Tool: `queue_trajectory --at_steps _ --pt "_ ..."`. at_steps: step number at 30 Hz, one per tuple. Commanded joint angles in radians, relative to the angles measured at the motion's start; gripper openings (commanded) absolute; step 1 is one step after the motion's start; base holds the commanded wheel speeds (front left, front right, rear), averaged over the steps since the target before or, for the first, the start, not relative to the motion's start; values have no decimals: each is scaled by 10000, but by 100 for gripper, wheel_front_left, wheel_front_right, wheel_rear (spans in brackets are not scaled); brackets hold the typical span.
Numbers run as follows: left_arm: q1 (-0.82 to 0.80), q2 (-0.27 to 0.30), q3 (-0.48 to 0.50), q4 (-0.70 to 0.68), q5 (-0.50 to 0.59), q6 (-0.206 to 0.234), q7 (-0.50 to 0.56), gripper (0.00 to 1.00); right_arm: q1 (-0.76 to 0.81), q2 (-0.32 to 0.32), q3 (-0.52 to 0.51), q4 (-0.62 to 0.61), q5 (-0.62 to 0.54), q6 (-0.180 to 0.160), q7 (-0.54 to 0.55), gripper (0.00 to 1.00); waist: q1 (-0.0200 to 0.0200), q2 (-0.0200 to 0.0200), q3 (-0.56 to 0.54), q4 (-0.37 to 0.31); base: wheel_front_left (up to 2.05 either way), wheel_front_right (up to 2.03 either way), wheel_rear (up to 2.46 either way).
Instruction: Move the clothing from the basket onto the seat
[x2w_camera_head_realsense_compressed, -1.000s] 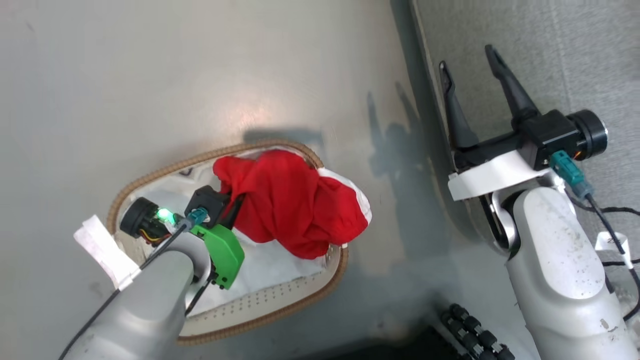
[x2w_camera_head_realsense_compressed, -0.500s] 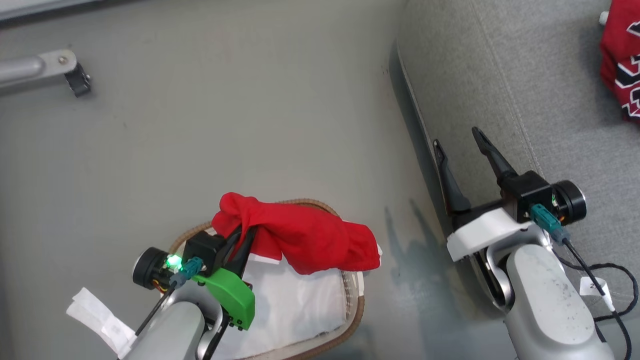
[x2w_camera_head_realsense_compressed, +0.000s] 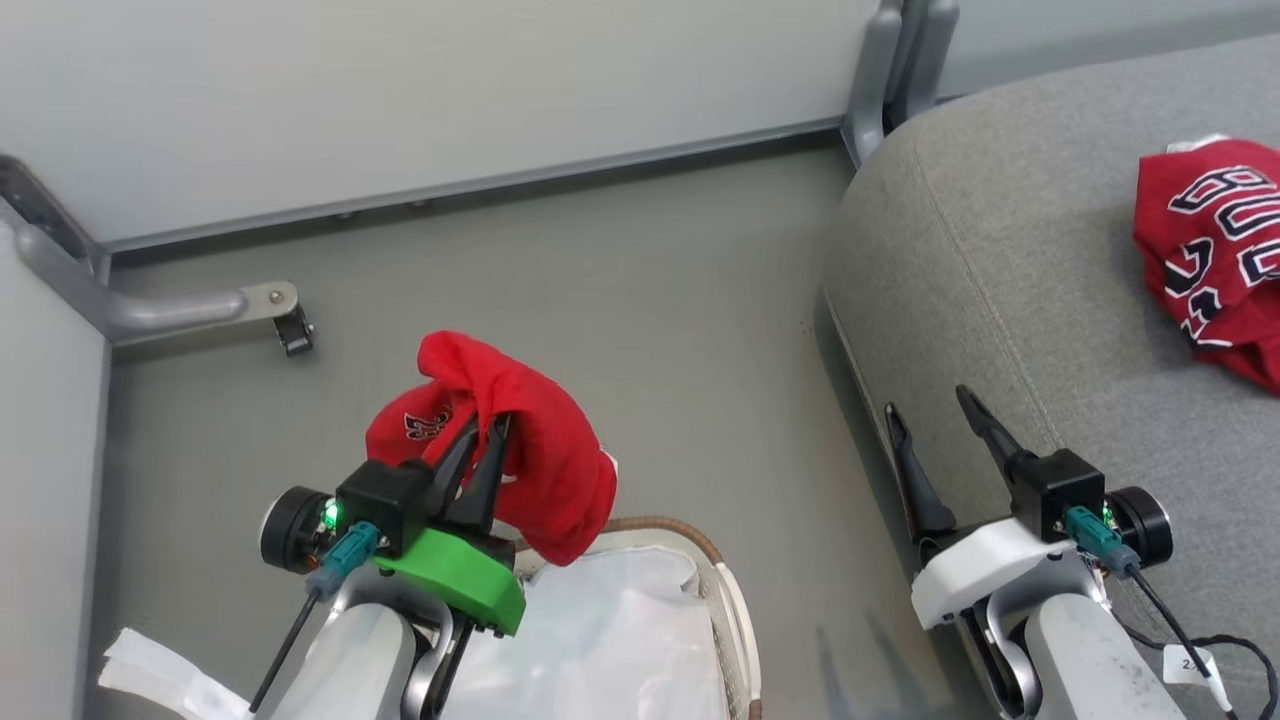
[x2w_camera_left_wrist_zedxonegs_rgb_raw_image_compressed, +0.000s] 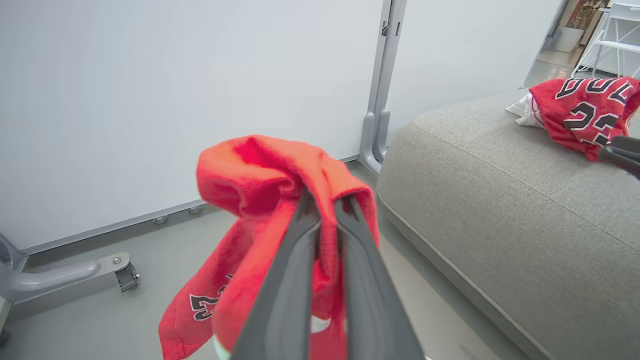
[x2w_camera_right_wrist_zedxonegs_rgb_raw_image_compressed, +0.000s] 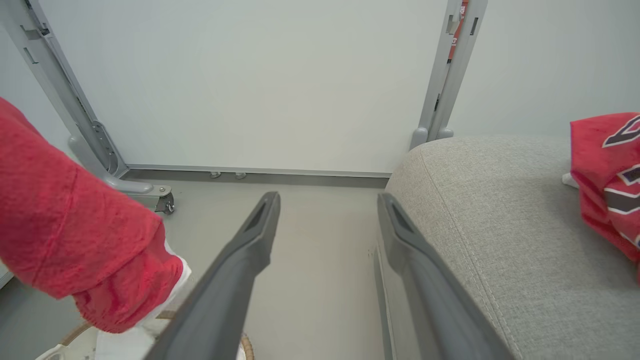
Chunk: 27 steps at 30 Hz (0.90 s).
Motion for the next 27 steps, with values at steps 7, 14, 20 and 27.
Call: queue_trajectory --at_steps 7,14,20,27 --pt "-349 -147 449 -1266 159 7 -6 0 477 -38 40 106 52 -14 -19 100 2 0 -1214 331 0 0 0" --pt "-454 -215 424 -1832 84 7 -4 0 347 -33 386 -246 504 -14 -20 100 2 0 -1269 322 0 0 0" --pt "-333 -297 71 -1967 -76 5 -4 0 -570 -42 2501 -1667 819 -11 -17 100 2 0 -1196 338 0 0 0" --pt "-397 -469 -386 -1990 -228 7 -4 0 -2025 -130 4942 -1280 896 -13 -13 100 2 0 -1061 656 0 0 0"
